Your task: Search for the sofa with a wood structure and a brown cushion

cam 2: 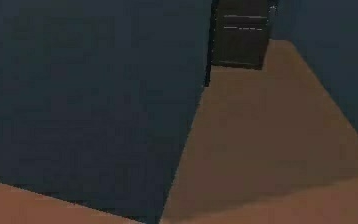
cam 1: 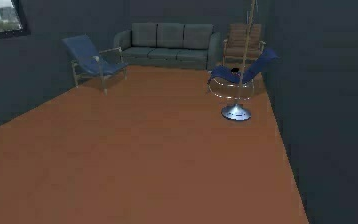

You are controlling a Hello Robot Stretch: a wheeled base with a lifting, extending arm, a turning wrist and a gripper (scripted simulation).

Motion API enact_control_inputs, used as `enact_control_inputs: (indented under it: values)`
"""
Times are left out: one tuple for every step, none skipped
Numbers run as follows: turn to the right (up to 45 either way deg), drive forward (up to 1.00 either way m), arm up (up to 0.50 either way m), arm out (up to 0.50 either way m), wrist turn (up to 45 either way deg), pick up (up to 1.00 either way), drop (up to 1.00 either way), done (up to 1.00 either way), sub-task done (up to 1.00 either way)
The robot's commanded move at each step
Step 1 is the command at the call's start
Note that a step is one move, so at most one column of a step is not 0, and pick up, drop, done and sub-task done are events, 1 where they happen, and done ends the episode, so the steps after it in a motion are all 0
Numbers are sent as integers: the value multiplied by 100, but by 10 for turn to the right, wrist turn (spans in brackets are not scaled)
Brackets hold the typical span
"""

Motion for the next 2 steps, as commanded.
enact_control_inputs:
  values:
    - [0,100,0,0,0,0,0,0,0]
    - [0,100,0,0,0,0,0,0,0]
